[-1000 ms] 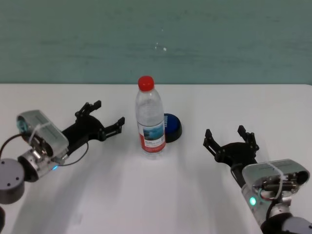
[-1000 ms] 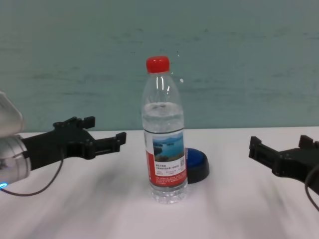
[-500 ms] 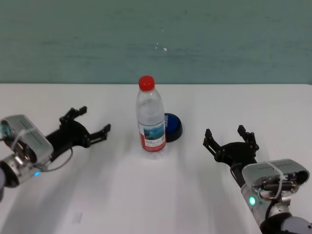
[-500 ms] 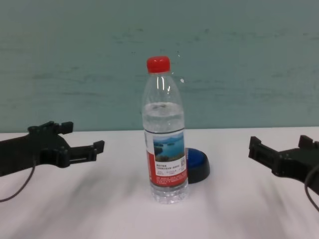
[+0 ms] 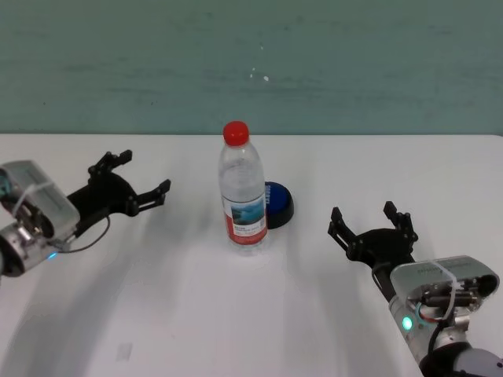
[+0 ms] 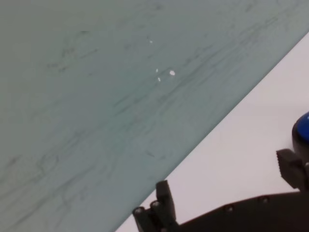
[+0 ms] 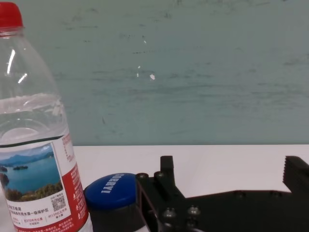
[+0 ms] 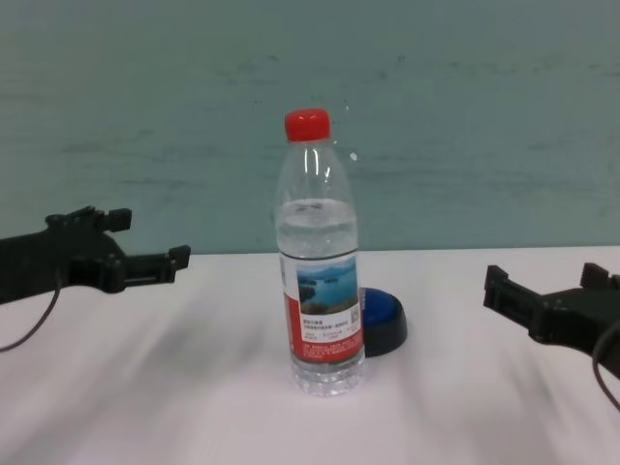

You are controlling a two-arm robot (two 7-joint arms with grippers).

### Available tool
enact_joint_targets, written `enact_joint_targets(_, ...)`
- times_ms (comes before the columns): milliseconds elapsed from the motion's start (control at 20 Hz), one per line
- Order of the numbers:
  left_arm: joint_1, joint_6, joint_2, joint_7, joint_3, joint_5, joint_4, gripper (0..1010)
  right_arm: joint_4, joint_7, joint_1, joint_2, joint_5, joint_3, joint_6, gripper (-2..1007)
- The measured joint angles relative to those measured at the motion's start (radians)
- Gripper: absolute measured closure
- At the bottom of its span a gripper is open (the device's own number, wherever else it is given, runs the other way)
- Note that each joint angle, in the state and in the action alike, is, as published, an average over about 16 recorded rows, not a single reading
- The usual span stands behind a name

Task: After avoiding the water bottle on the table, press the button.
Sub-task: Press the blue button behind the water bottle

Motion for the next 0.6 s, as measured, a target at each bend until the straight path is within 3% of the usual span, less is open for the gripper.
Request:
enact_joint_targets(350,-0.047,-0.007,-0.015,-0.011,0.027,0.018,0.030,10,0.000,0.000,0.000,0.000,0.000,0.000,0.000,2)
enact_joint_targets(600,-0.050,-0.002,-0.016,-0.010,0.036,0.021,0.021,10,0.000,0.000,0.000,0.000,0.000,0.000,0.000,2)
